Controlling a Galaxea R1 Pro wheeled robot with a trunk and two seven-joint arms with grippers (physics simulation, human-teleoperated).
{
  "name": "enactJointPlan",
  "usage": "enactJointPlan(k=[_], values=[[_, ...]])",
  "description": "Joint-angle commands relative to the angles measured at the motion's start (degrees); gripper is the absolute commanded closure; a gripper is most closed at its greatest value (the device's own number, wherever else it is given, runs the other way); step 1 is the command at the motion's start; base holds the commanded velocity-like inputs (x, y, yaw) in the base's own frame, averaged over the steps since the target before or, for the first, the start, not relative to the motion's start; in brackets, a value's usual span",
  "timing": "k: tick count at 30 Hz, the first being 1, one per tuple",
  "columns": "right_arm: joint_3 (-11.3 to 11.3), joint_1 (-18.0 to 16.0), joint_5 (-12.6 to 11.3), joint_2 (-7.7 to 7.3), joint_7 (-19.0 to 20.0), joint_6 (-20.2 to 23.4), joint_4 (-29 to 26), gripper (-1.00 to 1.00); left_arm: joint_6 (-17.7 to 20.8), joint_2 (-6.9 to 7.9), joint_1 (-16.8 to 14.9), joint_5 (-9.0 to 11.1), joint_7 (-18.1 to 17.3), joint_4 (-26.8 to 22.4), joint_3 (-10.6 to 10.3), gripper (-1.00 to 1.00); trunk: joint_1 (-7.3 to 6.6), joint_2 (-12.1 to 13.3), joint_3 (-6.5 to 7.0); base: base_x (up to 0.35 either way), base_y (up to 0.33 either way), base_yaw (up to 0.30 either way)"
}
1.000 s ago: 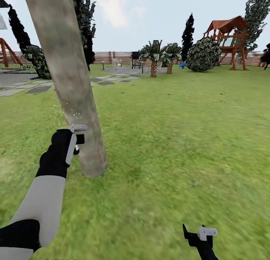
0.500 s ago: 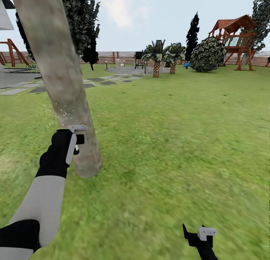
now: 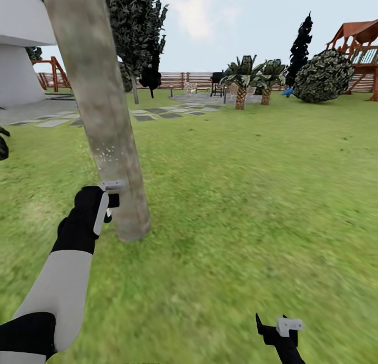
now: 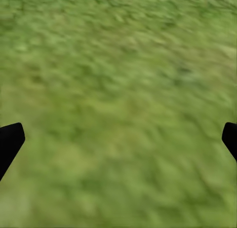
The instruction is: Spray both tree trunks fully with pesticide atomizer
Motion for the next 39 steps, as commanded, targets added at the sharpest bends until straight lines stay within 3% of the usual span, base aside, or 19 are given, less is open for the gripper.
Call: enactJointPlan(k=[1,12,21,27,35,39], values=[[0.0,0.0,0.0,0.00,0.0,0.0,0.0,-1.00,0.0,-0.01,0.1,-0.1,0.0,0.0,0.0,1.00,0.00,0.0,0.00,0.000,-0.271,0.277],[0.0,0.0,0.0,0.01,0.0,0.0,0.0,-1.00,-0.1,-0.10,1.8,0.2,0.1,0.1,0.0,1.00,0.00,0.0,0.00,0.005,-0.271,0.269],[0.0,0.0,0.0,-0.06,0.0,0.0,0.0,-1.00,-0.1,0.07,3.2,0.1,0.1,0.1,0.2,1.00,0.00,0.0,0.00,0.219,-0.193,0.028],[0.0,0.0,0.0,-0.06,0.0,0.0,0.0,-1.00,-0.6,0.21,6.5,0.2,-0.1,0.1,0.4,1.00,0.00,0.0,0.00,0.268,-0.135,0.000],[0.0,0.0,0.0,-0.03,0.0,0.0,0.0,-1.00,-0.9,0.50,10.7,0.1,0.0,-1.0,0.5,1.00,0.00,0.0,0.00,0.026,-0.014,0.000],[0.0,0.0,0.0,-0.05,0.0,0.0,0.0,-1.00,-1.0,1.60,13.0,0.0,-0.4,-0.4,0.6,1.00,0.00,0.0,0.00,0.020,0.000,0.000]])
